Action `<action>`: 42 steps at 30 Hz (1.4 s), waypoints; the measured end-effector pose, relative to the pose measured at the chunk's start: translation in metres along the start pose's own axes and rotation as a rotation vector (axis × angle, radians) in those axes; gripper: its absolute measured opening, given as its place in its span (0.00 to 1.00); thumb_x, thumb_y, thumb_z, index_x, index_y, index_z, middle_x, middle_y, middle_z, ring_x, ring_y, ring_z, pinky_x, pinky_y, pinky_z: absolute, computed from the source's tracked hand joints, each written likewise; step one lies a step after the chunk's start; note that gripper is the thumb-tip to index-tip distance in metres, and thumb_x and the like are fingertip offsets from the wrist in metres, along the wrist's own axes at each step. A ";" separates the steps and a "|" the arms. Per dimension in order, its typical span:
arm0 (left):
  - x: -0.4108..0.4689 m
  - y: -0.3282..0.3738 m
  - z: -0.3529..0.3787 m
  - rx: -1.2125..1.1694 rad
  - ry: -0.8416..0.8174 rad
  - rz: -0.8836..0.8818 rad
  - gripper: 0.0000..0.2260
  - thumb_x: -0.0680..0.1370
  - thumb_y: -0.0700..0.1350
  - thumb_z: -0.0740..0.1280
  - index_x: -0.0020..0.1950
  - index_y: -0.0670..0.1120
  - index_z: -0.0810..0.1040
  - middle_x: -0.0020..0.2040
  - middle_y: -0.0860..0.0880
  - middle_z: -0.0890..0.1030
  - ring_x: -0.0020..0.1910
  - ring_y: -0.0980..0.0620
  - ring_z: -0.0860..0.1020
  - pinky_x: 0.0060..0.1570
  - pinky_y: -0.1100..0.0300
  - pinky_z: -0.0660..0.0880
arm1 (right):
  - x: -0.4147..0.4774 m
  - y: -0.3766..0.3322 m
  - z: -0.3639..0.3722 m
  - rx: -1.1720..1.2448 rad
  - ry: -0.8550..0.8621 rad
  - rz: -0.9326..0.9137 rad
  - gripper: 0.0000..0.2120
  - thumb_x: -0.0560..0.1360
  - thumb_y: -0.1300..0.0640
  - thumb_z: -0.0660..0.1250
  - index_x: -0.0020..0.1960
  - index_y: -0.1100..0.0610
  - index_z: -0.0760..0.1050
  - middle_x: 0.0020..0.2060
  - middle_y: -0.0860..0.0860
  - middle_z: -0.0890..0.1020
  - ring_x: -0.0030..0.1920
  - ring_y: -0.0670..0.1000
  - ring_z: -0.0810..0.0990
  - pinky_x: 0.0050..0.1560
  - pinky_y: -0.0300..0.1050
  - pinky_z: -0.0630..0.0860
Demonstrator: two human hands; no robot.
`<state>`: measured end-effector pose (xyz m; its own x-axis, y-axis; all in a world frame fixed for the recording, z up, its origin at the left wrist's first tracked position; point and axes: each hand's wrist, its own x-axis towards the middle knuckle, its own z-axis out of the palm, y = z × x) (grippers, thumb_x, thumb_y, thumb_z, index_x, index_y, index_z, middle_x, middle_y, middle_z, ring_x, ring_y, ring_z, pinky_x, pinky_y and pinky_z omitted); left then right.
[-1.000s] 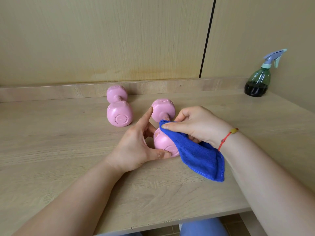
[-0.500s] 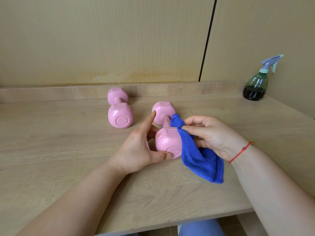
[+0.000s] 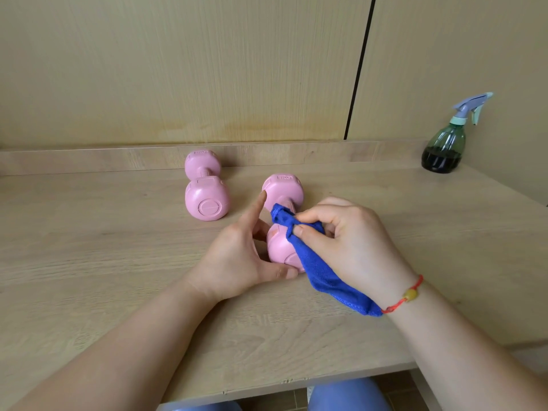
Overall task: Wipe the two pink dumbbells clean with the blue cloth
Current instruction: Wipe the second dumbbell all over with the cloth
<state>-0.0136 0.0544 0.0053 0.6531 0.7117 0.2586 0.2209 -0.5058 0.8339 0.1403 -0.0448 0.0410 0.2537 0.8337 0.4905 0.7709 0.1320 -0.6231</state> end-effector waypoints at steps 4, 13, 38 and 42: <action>-0.001 0.002 0.001 -0.039 0.035 0.000 0.56 0.61 0.40 0.83 0.79 0.53 0.52 0.48 0.55 0.81 0.45 0.61 0.80 0.43 0.77 0.70 | -0.003 0.003 -0.005 0.065 0.026 0.091 0.05 0.73 0.58 0.73 0.43 0.48 0.84 0.33 0.36 0.76 0.34 0.41 0.75 0.36 0.31 0.69; -0.002 0.000 -0.009 -0.140 0.054 0.074 0.55 0.60 0.37 0.83 0.79 0.48 0.55 0.52 0.56 0.83 0.58 0.60 0.79 0.62 0.69 0.70 | -0.017 0.017 -0.010 0.491 -0.023 0.415 0.06 0.76 0.64 0.69 0.43 0.57 0.83 0.33 0.49 0.85 0.33 0.48 0.83 0.36 0.38 0.78; -0.002 -0.001 -0.003 -0.039 0.063 0.156 0.52 0.60 0.47 0.81 0.79 0.53 0.57 0.54 0.51 0.80 0.57 0.57 0.79 0.59 0.71 0.71 | 0.010 0.023 -0.036 0.757 0.216 0.308 0.08 0.80 0.63 0.62 0.46 0.58 0.78 0.30 0.48 0.82 0.30 0.45 0.78 0.31 0.37 0.74; -0.003 -0.001 -0.003 -0.053 0.077 0.160 0.52 0.59 0.48 0.82 0.78 0.54 0.57 0.53 0.52 0.81 0.56 0.57 0.80 0.60 0.69 0.71 | 0.005 0.024 -0.016 0.494 -0.054 0.330 0.06 0.78 0.60 0.66 0.45 0.53 0.82 0.25 0.49 0.74 0.23 0.44 0.70 0.23 0.36 0.68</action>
<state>-0.0175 0.0545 0.0051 0.6192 0.6605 0.4246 0.0794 -0.5906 0.8031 0.1692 -0.0458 0.0384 0.3935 0.8976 0.1987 0.2902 0.0838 -0.9533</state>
